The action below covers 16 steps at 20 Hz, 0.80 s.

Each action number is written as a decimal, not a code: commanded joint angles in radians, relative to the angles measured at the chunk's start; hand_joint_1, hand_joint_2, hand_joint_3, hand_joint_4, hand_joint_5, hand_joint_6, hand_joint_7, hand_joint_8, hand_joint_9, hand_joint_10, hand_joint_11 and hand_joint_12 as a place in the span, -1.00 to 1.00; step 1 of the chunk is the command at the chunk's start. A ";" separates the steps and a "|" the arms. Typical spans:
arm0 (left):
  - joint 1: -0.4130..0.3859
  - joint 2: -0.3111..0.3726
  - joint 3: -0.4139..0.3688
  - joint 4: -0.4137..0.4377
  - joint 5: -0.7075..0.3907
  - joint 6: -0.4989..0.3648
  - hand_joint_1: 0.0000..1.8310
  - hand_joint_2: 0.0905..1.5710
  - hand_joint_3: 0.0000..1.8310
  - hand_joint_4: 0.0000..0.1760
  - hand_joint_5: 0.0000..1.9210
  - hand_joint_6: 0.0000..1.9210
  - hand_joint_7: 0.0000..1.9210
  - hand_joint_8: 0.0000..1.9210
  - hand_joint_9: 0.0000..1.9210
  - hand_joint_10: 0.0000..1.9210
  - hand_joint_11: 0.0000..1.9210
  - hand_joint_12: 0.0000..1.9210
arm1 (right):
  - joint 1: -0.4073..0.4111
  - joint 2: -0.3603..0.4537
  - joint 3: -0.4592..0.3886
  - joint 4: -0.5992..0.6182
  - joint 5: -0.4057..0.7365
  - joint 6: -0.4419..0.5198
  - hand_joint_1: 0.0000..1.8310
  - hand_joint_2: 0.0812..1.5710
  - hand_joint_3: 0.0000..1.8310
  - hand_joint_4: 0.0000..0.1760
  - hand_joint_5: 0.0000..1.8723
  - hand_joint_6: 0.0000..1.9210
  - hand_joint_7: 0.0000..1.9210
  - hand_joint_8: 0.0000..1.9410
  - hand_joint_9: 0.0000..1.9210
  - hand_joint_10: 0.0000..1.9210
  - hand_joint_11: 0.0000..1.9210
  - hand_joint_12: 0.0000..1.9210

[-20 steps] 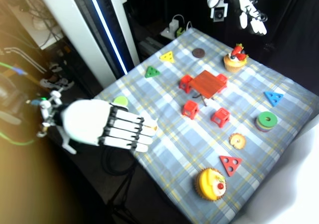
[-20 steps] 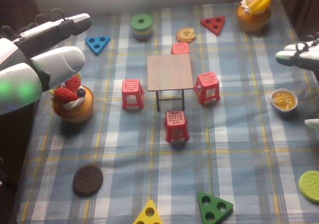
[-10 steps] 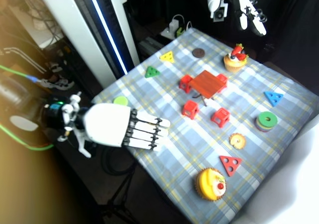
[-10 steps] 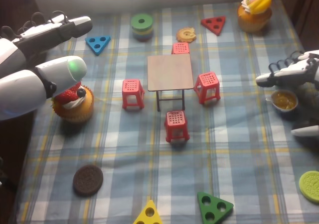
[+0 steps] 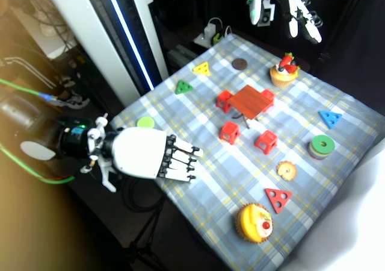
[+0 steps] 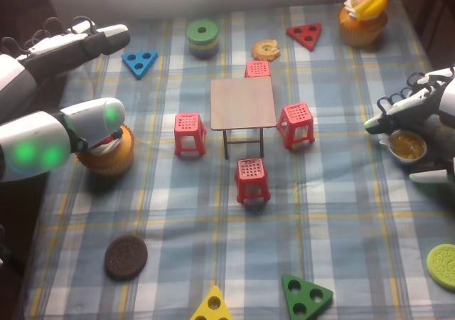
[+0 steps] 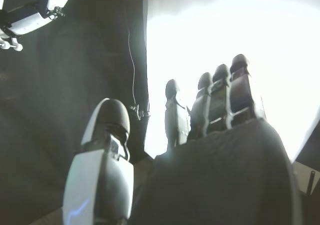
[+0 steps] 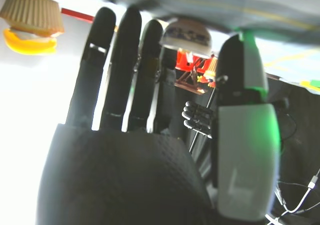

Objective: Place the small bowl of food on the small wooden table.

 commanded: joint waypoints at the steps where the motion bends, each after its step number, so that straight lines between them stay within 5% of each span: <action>1: -0.009 -0.002 0.002 0.008 -0.133 -0.007 -0.42 0.55 -1.00 0.57 -0.62 -0.99 -0.91 -1.00 -0.97 -0.99 -0.98 -0.95 | 0.015 0.003 0.008 0.020 0.085 -0.001 0.24 0.32 -1.00 -1.00 -0.19 -0.99 -0.07 -0.99 -0.08 -0.99 -0.45 -0.22; 2: -0.008 -0.002 0.002 0.008 -0.134 -0.007 -0.43 0.55 -1.00 0.53 -0.61 -0.99 -0.91 -1.00 -0.97 -1.00 -0.97 -0.94 | 0.015 0.003 0.008 0.021 0.085 -0.001 0.28 0.32 -1.00 -1.00 -0.13 -0.99 0.02 -0.99 0.00 -0.98 -0.40 -0.18; 3: -0.007 -0.002 0.001 0.007 -0.135 -0.008 -0.44 0.56 -1.00 0.51 -0.61 -0.99 -0.90 -1.00 -0.97 -1.00 -0.97 -0.93 | 0.015 0.003 0.008 0.022 0.085 -0.001 0.44 0.34 -1.00 -1.00 -0.10 -1.00 0.08 -0.28 0.07 -0.99 -0.36 -0.13; 4: -0.006 -0.002 0.001 0.007 -0.135 -0.008 -0.45 0.56 -1.00 0.53 -0.60 -0.99 -0.90 -1.00 -0.97 -1.00 -0.97 -0.93 | 0.015 0.003 0.009 0.022 0.085 -0.001 0.47 0.35 -1.00 -1.00 -0.09 -1.00 0.07 -0.08 0.12 -0.99 -0.40 -0.07; 5: -0.006 -0.002 0.001 0.006 -0.135 -0.008 -0.44 0.56 -1.00 0.48 -0.61 -1.00 -0.89 -0.99 -0.97 -1.00 -0.98 -0.93 | 0.015 0.003 0.009 0.022 0.085 -0.001 0.40 0.38 -1.00 -1.00 -0.13 -0.09 0.18 -0.15 0.18 -0.97 -0.39 -0.04; 6: -0.006 -0.002 0.001 0.006 -0.135 -0.008 -0.44 0.56 -1.00 0.52 -0.61 -1.00 -0.90 -1.00 -0.97 -1.00 -1.00 -0.93 | 0.017 0.003 0.008 0.022 0.085 -0.001 0.48 0.30 -1.00 -1.00 -0.15 -0.55 0.18 -0.21 0.22 -0.96 -0.39 -0.04; 7: -0.006 -0.002 0.001 0.006 -0.135 -0.008 -0.44 0.56 -1.00 0.44 -0.60 -1.00 -0.89 -1.00 -0.96 -1.00 -1.00 -0.92 | 0.019 0.003 0.008 0.022 0.086 -0.001 0.50 0.32 -0.99 -1.00 -0.02 -0.01 0.26 -0.28 0.08 -0.22 -0.28 -0.03; 8: -0.006 -0.002 0.001 0.006 -0.135 -0.008 -0.44 0.56 -1.00 0.44 -0.60 -1.00 -0.89 -1.00 -0.96 -1.00 -1.00 -0.92 | 0.020 0.003 0.007 0.021 0.087 -0.001 0.50 0.32 -0.99 -1.00 -0.02 -0.01 0.26 -0.28 0.08 -0.22 -0.28 -0.03; 9: -0.006 -0.002 0.001 0.006 -0.135 -0.008 -0.44 0.55 -1.00 0.42 -0.59 -0.99 -0.89 -1.00 -0.96 -1.00 -0.99 -0.91 | 0.023 0.003 0.006 0.020 0.090 -0.001 0.51 0.32 -1.00 -1.00 0.04 0.04 0.24 -0.41 0.03 0.06 -0.25 0.14; 10: -0.006 -0.002 0.001 0.006 -0.135 -0.008 -0.47 0.56 -1.00 0.44 -0.59 -1.00 -0.89 -1.00 -0.96 -1.00 -0.99 -0.90 | 0.024 0.003 0.006 0.020 0.091 -0.001 0.40 0.32 -1.00 -1.00 0.07 0.05 0.26 -0.47 0.08 -0.32 -0.19 0.18; 12: -0.006 -0.003 0.002 0.005 -0.135 -0.008 -0.47 0.56 -1.00 0.49 -0.59 -1.00 -0.90 -1.00 -0.96 -1.00 -1.00 -0.89 | 0.032 0.003 0.004 0.016 0.100 -0.001 0.37 0.31 -1.00 -1.00 0.10 -0.06 0.25 -0.38 0.18 -0.53 -0.21 0.33; 13: -0.006 -0.003 0.002 0.005 -0.135 -0.008 -0.46 0.55 -1.00 0.46 -0.58 -1.00 -0.89 -1.00 -0.95 -1.00 -1.00 -0.86 | 0.037 0.003 0.002 0.013 0.106 -0.001 0.36 0.31 -1.00 -0.83 0.13 -0.12 0.21 -0.27 0.13 -0.46 -0.24 0.39; 15: -0.006 -0.003 0.002 0.005 -0.135 -0.008 -0.46 0.55 -1.00 0.46 -0.58 -1.00 -0.88 -1.00 -0.94 -1.00 -1.00 -0.83 | 0.046 0.003 -0.002 0.005 0.116 -0.001 0.37 0.30 -1.00 -0.85 0.15 -0.16 0.22 -0.27 0.14 -0.41 -0.20 0.41; 16: -0.006 -0.003 0.002 0.005 -0.135 -0.008 -0.49 0.56 -1.00 0.53 -0.58 -1.00 -0.89 -1.00 -0.94 -1.00 -1.00 -0.81 | 0.051 0.003 -0.003 0.001 0.120 -0.001 0.50 0.30 -1.00 -1.00 0.11 -0.22 0.24 -0.32 0.08 0.03 -0.12 0.33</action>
